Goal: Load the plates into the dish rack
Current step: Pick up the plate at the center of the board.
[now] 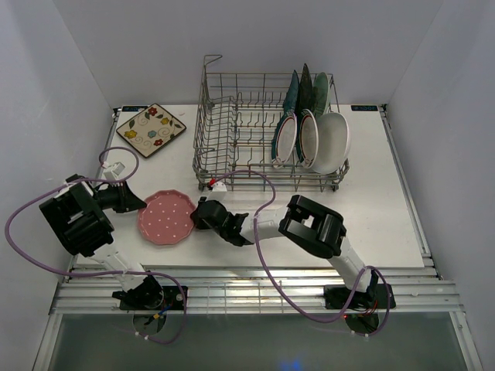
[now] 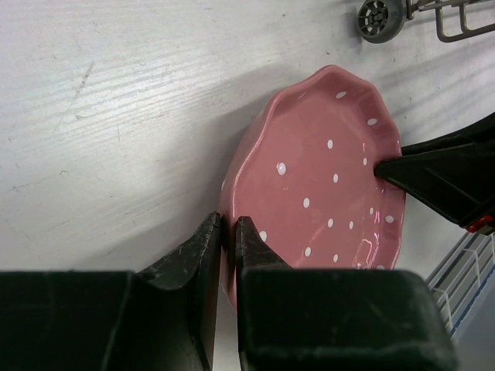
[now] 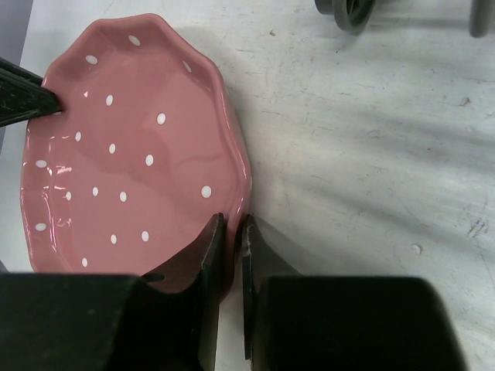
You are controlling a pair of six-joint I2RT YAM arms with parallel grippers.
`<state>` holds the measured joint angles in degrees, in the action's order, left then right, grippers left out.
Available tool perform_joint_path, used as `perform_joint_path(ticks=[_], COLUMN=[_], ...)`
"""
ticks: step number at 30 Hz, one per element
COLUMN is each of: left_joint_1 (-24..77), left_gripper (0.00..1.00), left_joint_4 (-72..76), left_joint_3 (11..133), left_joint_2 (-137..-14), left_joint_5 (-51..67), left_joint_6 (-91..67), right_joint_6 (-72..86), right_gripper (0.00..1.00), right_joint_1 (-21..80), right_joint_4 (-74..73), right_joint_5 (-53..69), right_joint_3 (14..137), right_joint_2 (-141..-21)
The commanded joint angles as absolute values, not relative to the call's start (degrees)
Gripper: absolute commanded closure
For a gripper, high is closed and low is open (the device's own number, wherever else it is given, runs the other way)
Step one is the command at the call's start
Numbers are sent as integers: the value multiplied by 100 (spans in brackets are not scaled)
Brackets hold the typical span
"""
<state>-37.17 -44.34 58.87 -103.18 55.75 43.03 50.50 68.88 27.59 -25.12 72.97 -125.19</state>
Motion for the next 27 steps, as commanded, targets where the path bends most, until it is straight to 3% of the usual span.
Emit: perform_joint_path(ticks=[1, 6, 14, 27], left_joint_1=[-3647, -3647, -3647, -3656], left_gripper=[100, 98, 57, 20], left_joint_4=[-4676, -4562, -4149, -3858], left_joint_3=[5924, 5898, 5757, 5722], left_joint_2=[-10099, -10064, -10063, -9906], left_joint_5=[6196, 6073, 5880, 5722], left_joint_6=[4245, 4193, 4061, 3797], right_joint_6=[4799, 4641, 4456, 4087], right_gripper=[92, 92, 92, 92], right_joint_1=[7101, 7224, 7242, 7242], right_joint_4=[2629, 2365, 2294, 2066], right_joint_5=[-2768, -3190, -3699, -4280], right_joint_3=[7172, 7216, 6970, 6724], right_joint_2=[-12287, -12112, -11690, -11119])
